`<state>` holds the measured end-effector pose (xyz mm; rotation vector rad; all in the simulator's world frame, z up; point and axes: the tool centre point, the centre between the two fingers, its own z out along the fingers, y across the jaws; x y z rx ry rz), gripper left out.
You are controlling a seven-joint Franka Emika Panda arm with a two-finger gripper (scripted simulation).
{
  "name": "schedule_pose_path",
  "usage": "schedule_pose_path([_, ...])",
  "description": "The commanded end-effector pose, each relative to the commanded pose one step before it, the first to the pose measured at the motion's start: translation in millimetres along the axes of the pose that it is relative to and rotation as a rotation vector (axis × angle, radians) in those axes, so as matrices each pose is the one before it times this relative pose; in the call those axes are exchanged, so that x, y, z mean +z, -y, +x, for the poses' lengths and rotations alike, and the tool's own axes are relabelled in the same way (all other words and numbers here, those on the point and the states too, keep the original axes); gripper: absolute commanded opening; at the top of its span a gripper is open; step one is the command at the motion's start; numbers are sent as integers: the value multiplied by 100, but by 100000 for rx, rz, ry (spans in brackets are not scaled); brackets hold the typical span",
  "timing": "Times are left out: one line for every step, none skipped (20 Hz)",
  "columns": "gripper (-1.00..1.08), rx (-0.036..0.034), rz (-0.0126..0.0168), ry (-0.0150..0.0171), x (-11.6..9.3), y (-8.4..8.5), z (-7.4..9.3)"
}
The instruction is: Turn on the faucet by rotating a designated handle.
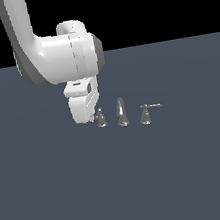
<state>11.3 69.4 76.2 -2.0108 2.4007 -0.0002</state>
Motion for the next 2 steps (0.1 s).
schedule_pose_path([-100, 1360, -627, -759, -55, -564, 1800])
schedule_pose_path([-100, 0, 0, 0, 0, 0, 0])
